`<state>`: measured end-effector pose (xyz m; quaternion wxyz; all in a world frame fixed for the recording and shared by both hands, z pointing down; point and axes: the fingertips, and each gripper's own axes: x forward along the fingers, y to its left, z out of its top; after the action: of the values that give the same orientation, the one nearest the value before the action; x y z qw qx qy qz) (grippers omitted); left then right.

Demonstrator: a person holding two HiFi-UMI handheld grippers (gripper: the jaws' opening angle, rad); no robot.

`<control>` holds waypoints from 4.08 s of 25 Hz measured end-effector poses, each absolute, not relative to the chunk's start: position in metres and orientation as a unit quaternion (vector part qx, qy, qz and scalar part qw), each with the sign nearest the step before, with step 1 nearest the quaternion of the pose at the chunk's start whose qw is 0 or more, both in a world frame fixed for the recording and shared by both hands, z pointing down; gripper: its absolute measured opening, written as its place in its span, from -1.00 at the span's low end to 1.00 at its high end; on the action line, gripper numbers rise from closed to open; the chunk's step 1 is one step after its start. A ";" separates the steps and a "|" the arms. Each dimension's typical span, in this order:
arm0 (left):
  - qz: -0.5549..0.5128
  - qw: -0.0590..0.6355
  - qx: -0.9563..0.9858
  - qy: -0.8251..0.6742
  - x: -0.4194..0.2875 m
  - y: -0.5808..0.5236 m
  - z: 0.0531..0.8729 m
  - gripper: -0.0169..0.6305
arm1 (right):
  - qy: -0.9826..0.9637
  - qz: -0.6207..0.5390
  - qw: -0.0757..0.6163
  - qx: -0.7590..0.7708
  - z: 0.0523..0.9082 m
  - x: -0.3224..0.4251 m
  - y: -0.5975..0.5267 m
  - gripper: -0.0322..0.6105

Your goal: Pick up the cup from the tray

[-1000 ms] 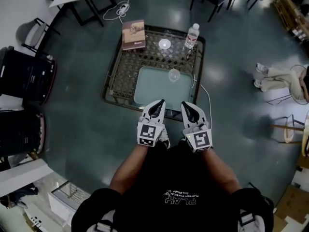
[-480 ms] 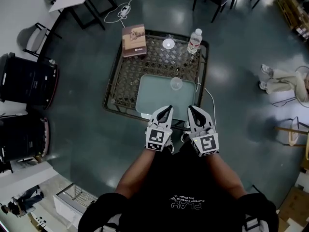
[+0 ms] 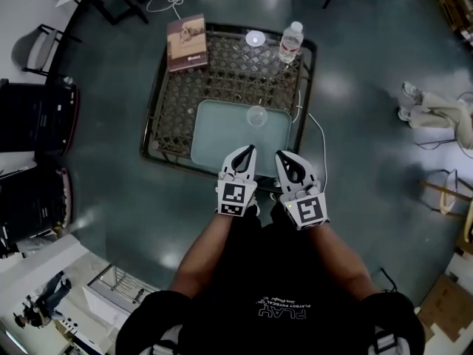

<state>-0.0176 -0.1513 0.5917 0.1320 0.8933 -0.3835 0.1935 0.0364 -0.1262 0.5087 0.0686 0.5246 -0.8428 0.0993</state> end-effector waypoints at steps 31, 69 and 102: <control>0.276 0.176 0.842 -0.429 0.014 -0.227 0.703 0.02 | -0.845 0.150 0.079 0.508 0.557 0.048 -0.120 -0.88; 0.222 0.058 0.860 -0.456 0.002 -0.223 0.608 -0.06 | -0.816 0.147 0.111 0.547 0.566 0.096 -0.148 -0.88; 0.171 0.031 0.818 -0.549 -0.114 -0.135 0.474 -0.05 | -0.890 0.038 0.094 0.444 0.465 -0.013 -0.129 -0.88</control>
<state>-0.1139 -0.1346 0.4737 0.0314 0.8179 -0.5485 0.1708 -0.0132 -0.1286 0.4655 0.0940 0.4441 -0.8902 0.0384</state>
